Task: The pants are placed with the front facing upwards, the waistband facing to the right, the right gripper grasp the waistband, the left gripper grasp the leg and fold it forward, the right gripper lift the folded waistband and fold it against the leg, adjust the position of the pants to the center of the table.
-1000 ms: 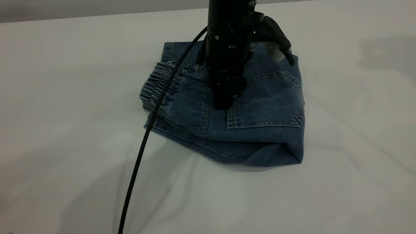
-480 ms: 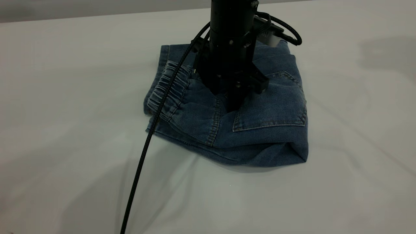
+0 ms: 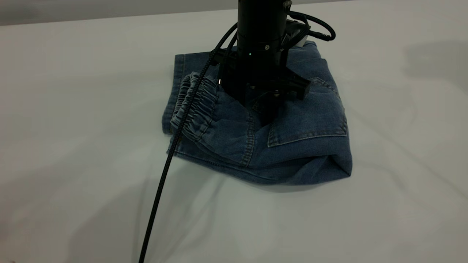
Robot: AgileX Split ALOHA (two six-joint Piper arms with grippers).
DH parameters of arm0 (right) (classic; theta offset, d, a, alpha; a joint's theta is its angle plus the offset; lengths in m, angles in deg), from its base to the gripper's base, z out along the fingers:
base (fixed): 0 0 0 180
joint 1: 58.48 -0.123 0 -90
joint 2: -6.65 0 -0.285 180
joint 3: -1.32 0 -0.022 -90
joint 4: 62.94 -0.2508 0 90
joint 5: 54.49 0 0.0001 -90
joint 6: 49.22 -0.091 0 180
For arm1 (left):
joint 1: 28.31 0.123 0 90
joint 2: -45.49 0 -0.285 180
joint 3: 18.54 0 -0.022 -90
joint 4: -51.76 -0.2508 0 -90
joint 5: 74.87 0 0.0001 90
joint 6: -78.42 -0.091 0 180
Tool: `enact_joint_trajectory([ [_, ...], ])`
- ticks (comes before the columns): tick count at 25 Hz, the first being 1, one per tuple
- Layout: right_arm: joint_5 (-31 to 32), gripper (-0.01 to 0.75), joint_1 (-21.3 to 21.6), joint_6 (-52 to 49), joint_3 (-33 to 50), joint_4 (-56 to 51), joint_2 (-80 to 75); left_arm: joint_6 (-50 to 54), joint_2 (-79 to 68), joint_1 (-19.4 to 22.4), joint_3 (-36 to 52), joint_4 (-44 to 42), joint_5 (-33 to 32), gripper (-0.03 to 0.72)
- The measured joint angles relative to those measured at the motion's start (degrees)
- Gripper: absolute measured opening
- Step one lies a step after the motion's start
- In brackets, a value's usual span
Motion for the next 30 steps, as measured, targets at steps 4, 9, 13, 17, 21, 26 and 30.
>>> enact_joint_trajectory([
  [4,0.0,0.573,0.0,0.0,0.0,0.0,0.0,-0.1,-0.1,0.0,-0.1,0.5,0.3,0.461],
  [9,0.0,0.573,0.0,0.1,0.0,0.0,0.0,-2.0,0.0,0.0,-1.0,0.5,-0.3,0.461],
  [13,0.0,0.573,0.0,0.1,0.0,0.0,0.0,-3.6,0.0,-0.1,-5.1,-1.1,0.7,0.461],
  [17,0.5,0.573,0.0,0.1,0.0,0.0,0.0,-6.6,2.1,-0.1,-9.3,-1.4,0.1,0.461],
  [21,1.0,0.573,0.0,0.1,0.0,-0.1,0.1,-10.6,5.7,0.0,-9.9,-2.1,-0.2,0.461],
  [26,1.5,0.573,0.0,0.0,0.0,-0.2,2.7,-14.3,11.9,0.0,-9.9,-2.4,-0.3,0.461],
  [30,2.6,0.573,0.0,0.0,0.1,-1.3,6.4,-16.4,17.3,0.0,-9.7,-4.7,-0.5,0.461],
])
